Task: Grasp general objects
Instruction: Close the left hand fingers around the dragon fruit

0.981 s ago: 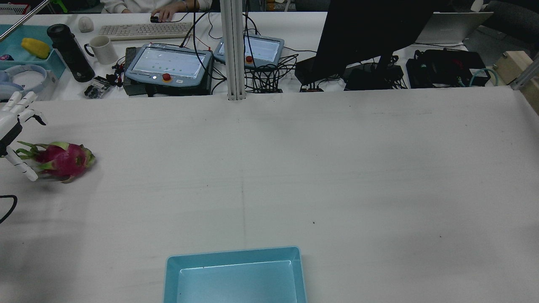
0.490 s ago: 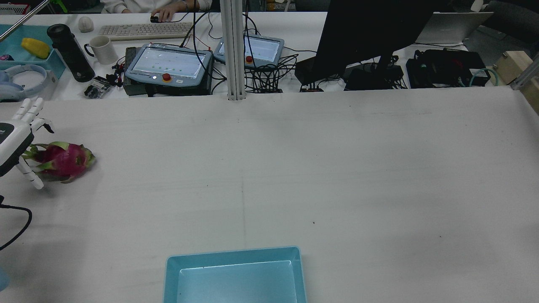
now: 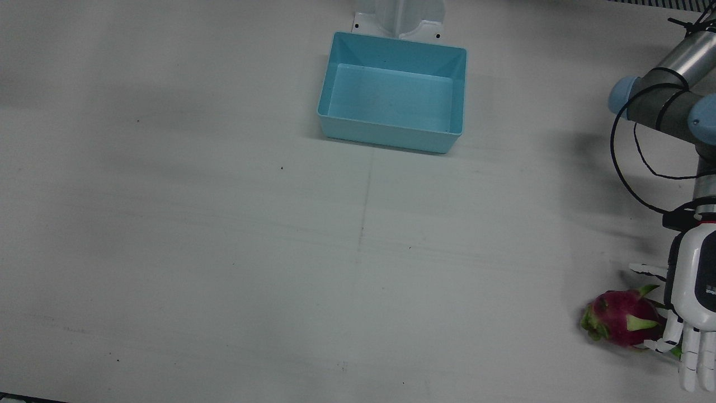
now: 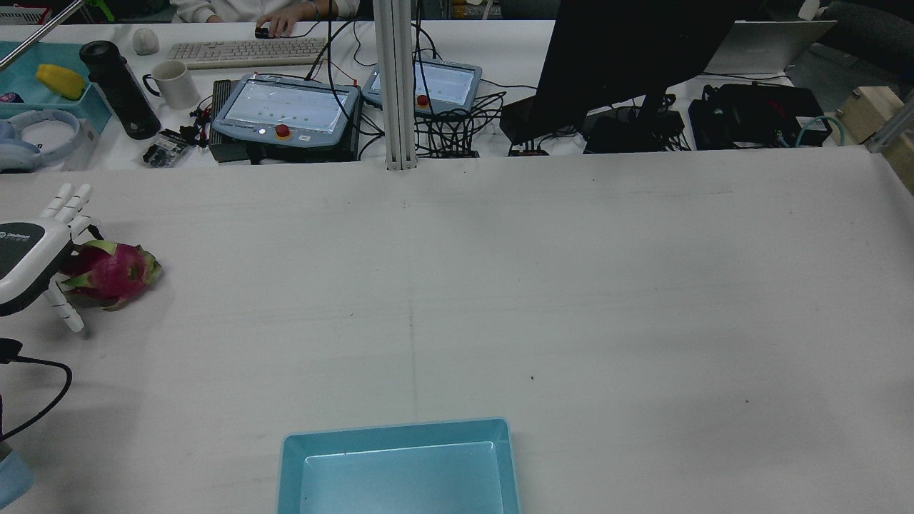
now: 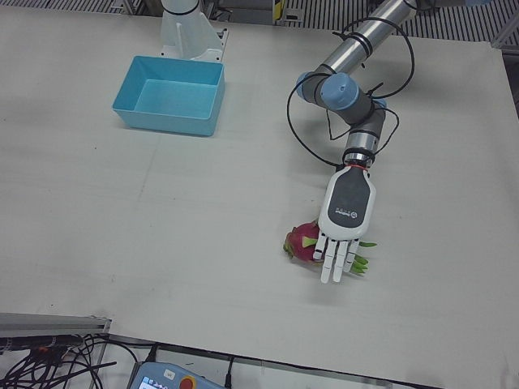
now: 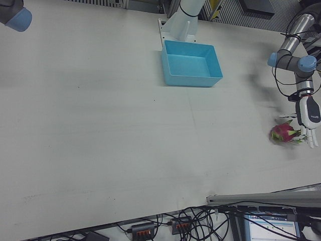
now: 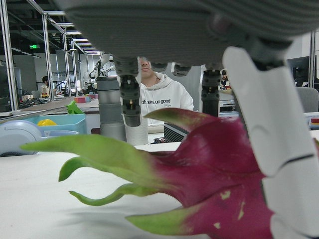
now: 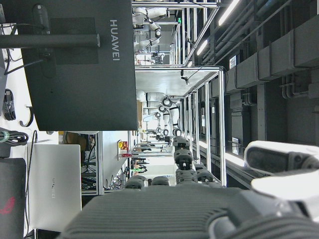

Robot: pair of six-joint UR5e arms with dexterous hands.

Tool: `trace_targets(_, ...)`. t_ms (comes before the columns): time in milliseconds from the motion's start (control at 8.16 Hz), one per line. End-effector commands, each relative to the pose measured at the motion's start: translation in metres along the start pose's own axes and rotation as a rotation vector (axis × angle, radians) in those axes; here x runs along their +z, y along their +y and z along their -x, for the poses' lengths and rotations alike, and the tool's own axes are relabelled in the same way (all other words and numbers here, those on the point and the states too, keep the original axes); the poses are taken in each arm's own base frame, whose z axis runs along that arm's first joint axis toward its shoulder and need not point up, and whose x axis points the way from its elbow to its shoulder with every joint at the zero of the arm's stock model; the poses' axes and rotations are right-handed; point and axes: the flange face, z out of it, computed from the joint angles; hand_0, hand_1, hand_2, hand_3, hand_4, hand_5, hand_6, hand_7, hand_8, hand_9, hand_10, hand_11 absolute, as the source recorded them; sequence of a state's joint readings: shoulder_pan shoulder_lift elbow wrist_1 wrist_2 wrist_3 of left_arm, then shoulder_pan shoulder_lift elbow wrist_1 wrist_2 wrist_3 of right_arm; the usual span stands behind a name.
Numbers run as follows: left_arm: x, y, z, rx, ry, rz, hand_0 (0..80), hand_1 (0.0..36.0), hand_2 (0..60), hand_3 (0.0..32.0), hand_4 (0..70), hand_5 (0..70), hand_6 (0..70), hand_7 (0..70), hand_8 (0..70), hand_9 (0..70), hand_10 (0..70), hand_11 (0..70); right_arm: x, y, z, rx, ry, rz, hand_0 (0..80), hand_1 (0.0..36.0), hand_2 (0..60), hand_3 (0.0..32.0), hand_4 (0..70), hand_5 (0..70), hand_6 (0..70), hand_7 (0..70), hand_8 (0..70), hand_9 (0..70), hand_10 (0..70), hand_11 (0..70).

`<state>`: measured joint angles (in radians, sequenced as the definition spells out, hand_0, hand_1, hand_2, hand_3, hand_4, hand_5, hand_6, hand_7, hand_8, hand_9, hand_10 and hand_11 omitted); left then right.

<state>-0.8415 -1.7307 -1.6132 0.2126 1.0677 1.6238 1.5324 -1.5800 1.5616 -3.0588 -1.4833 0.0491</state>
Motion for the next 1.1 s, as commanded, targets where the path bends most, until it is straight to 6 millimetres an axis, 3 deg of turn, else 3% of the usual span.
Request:
trace_targets(0,0.016,0.011,0.001,0.001,-0.003,0.004,59.8,34.9,37.8,0.0,0.6,1.8,0.0,3.2,0.0,0.0,2.7,7.4,0.0,0.0,0.0,0.0,0.0,0.0,0.0,0.0,0.0,0.0,0.0,0.0,0.0,0.0,0.0,0.0,0.0,0.0)
trace_targets(245,0.015,0.011,0.011,0.01,-0.019,0.003,58.0,33.3,38.4,0.0,3.2,7.7,0.0,4.9,0.0,0.0,4.1,9.3,0.0,0.0,0.0,0.0,0.0,0.0,0.0,0.0,0.0,0.0,0.0,0.0,0.0,0.0,0.0,0.0,0.0,0.0)
trace_targets(368,0.016,0.012,0.02,0.012,-0.023,0.004,59.7,32.8,33.6,0.0,5.4,11.3,0.0,6.5,0.0,0.0,5.3,10.9,0.0,0.0,0.0,0.0,0.0,0.0,0.0,0.0,0.0,0.0,0.0,0.0,0.0,0.0,0.0,0.0,0.0,0.0)
trace_targets(613,0.018,0.012,0.028,0.007,-0.025,-0.016,58.2,31.9,35.9,0.0,7.3,12.3,0.0,8.9,0.0,0.3,5.8,11.5,0.0,0.0,0.0,0.0,0.0,0.0,0.0,0.0,0.0,0.0,0.0,0.0,0.0,0.0,0.0,0.0,0.0,0.0)
trace_targets(858,0.025,0.015,0.018,-0.006,-0.008,-0.017,53.6,34.6,60.0,0.0,10.5,16.8,3.3,15.3,0.0,1.6,9.8,17.2,0.0,0.0,0.0,0.0,0.0,0.0,0.0,0.0,0.0,0.0,0.0,0.0,0.0,0.0,0.0,0.0,0.0,0.0)
trace_targets(981,0.029,0.017,0.014,-0.01,-0.004,-0.017,52.7,35.8,60.0,0.0,11.4,17.6,3.6,14.6,0.0,1.5,10.7,18.5,0.0,0.0,0.0,0.0,0.0,0.0,0.0,0.0,0.0,0.0,0.0,0.0,0.0,0.0,0.0,0.0,0.0,0.0)
